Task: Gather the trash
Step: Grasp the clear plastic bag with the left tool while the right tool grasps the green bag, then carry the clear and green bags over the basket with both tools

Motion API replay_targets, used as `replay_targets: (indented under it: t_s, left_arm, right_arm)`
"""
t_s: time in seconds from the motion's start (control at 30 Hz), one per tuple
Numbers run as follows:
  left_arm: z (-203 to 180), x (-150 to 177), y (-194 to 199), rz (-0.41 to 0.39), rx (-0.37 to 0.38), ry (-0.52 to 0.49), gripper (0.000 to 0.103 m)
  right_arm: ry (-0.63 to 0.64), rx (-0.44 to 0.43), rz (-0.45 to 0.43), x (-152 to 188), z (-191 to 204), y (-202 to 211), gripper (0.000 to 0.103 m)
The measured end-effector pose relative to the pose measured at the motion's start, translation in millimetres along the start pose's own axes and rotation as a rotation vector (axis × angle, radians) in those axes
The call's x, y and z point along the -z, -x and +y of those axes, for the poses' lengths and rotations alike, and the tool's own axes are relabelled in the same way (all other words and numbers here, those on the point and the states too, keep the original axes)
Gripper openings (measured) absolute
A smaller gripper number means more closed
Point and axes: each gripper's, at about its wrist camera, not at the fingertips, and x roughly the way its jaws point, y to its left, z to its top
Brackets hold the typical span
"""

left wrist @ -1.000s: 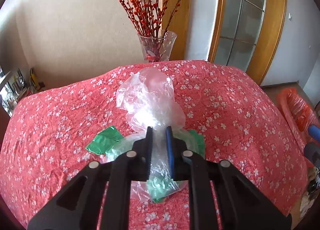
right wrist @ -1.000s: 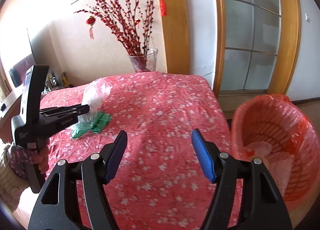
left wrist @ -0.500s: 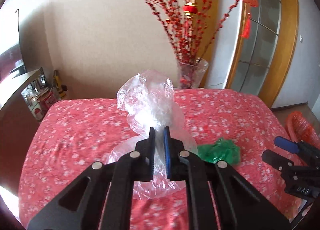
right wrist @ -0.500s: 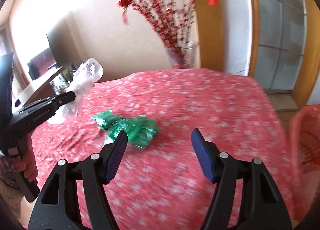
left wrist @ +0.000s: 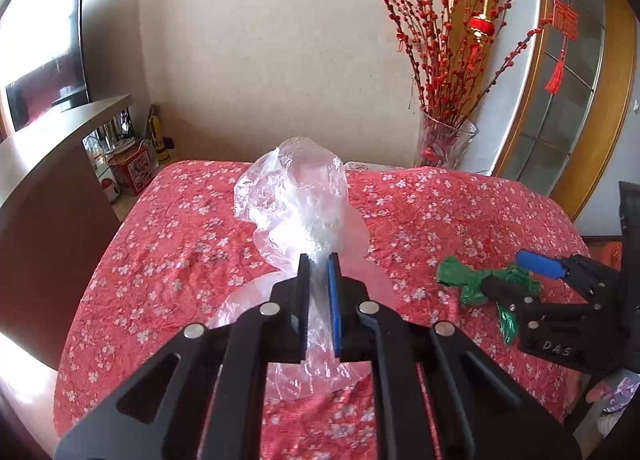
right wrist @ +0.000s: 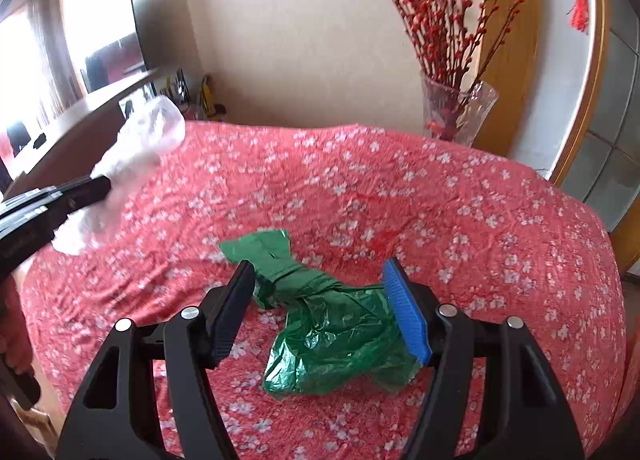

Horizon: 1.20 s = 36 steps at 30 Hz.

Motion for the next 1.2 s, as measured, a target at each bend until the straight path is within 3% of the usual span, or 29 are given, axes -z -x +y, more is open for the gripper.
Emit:
replay_targets:
  t_s: [0.13,0.4,0.5,1.2]
  left_arm:
    - [2.1,-0.3,-2.1,0.006,-0.001,0.006,0.01]
    - [-10.7,1.7,-5.7,0.02,0.026,-0.005,0.01]
    - [-19.6,1.5,-6.8,0.028,0.045,-0.007,0.01]
    - [-122.6,3.4,8.5,0.017,0.174,-0.141,0.01]
  right_arm:
    - [0.022,0.009,0.068,5.7,0.6,-14.3,0.069]
    - [-0.013,0.017,0.066,11.4,-9.5,-7.0,0.033]
    - [-0.053,0.006,0.066,16.0,-18.2,-0.9,0.025]
    - [-0.258,0.11,-0.019,69.7,-102.3,91.8,0.022]
